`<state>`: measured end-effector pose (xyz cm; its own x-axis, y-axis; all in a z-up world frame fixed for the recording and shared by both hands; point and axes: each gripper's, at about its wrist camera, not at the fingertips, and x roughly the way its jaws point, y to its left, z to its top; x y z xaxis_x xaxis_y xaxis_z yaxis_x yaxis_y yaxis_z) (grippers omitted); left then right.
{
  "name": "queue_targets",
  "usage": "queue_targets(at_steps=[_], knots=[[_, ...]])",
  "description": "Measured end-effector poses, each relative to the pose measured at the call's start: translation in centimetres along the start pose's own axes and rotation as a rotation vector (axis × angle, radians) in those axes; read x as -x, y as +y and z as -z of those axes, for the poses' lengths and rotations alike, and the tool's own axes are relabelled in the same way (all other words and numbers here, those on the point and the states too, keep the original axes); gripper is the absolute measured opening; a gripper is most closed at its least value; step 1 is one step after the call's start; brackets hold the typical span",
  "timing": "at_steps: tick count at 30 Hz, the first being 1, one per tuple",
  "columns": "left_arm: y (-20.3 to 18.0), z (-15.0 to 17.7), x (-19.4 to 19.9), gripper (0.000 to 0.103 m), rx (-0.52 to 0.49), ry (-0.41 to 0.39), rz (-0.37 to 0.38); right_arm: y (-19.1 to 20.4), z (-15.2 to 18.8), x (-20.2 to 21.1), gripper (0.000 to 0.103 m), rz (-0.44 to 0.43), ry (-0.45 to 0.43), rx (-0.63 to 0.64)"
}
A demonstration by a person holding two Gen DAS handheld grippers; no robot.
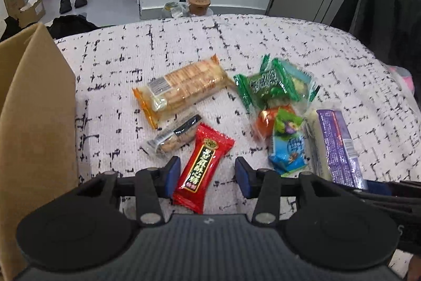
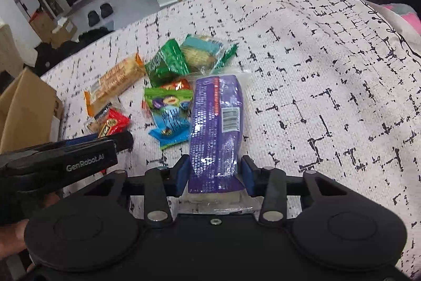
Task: Organize snacks
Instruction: 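Grasp the red candy bar with the left tool while the right tool grasps the purple bar, then carry both bars over the box and open both tools to drop them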
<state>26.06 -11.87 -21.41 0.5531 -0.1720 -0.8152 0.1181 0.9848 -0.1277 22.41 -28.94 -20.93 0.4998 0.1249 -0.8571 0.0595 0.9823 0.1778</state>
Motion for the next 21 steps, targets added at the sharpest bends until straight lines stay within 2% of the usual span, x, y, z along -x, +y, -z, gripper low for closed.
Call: queue_targets(at_steps=[4, 6, 10, 14, 17, 21], knots=[[-0.2, 0.4, 0.2, 0.045, -0.004, -0.001, 0.000, 0.7, 0.1, -0.4, 0.044, 0.018, -0.008, 0.049], [-0.5, 0.6, 0.2, 0.041, -0.024, -0.001, -0.013, 0.5, 0.1, -0.4, 0.037, 0.019, -0.019, 0.040], [-0.7, 0.8, 0.4, 0.019, -0.031, 0.000, -0.008, -0.1, 0.0, 0.1, 0.034, -0.008, -0.031, 0.010], [-1.0, 1.1, 1.2, 0.018, -0.026, 0.003, 0.007, -0.6, -0.1, 1.2, 0.032, -0.038, -0.059, -0.014], [-1.3, 1.2, 2.2, 0.018, -0.046, -0.018, 0.007, -0.7, -0.2, 2.1, 0.032, -0.062, -0.089, -0.016], [-1.0, 0.4, 3.7, 0.018, -0.026, -0.042, 0.031, -0.4, -0.7, 3.0, 0.032, -0.081, -0.120, -0.015]])
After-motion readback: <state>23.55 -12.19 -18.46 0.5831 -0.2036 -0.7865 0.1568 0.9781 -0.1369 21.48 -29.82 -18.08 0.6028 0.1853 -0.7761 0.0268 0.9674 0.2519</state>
